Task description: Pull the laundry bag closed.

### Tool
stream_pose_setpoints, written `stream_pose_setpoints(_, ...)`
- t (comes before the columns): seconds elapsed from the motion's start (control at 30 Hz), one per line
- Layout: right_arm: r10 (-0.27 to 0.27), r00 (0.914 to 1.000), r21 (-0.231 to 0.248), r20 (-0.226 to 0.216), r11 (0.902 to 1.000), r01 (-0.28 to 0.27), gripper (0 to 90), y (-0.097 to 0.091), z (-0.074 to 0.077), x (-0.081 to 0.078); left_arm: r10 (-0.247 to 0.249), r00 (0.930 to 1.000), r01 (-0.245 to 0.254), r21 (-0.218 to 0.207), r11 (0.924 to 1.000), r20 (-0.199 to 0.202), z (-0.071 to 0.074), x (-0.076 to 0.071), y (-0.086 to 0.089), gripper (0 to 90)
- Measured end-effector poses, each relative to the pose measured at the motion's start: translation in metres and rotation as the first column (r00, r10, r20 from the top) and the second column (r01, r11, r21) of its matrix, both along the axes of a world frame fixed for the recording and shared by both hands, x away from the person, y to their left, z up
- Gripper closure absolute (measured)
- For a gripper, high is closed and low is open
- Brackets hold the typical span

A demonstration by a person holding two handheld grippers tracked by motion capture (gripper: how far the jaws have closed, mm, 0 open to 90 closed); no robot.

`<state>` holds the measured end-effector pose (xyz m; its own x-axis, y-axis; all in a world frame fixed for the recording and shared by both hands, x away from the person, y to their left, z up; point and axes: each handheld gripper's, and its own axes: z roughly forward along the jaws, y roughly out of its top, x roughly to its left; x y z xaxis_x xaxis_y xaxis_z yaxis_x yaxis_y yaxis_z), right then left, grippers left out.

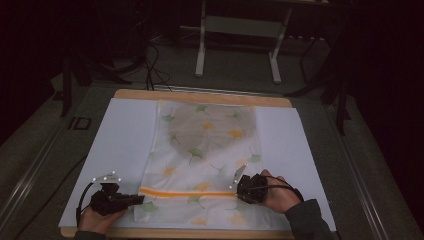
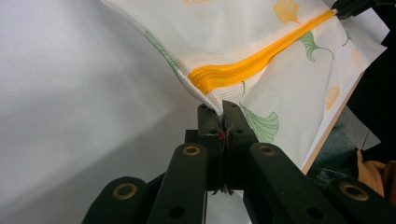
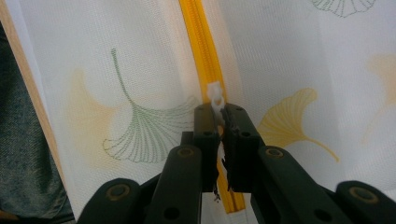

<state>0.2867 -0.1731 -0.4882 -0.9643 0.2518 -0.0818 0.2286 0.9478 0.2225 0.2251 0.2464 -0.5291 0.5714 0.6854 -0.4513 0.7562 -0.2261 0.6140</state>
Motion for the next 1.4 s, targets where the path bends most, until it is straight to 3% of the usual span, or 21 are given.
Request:
stream_pose_setpoints(0.53,-0.030,0.9995,0.014,-0.002,0.9994,0.031,84.8,-0.014,0.005,0.001,0.004,1.0000,-0.004,0.000,1.0000,-0.001,0.000,0.000,0.000,88.8)
stream_pose_setpoints(1.4,-0.052,0.9986,-0.002,-0.005,0.9986,0.052,84.7,-0.028,0.009,0.001,0.004,1.0000,-0.004,0.003,1.0000,-0.002,-0.001,0.001,0.001,88.7)
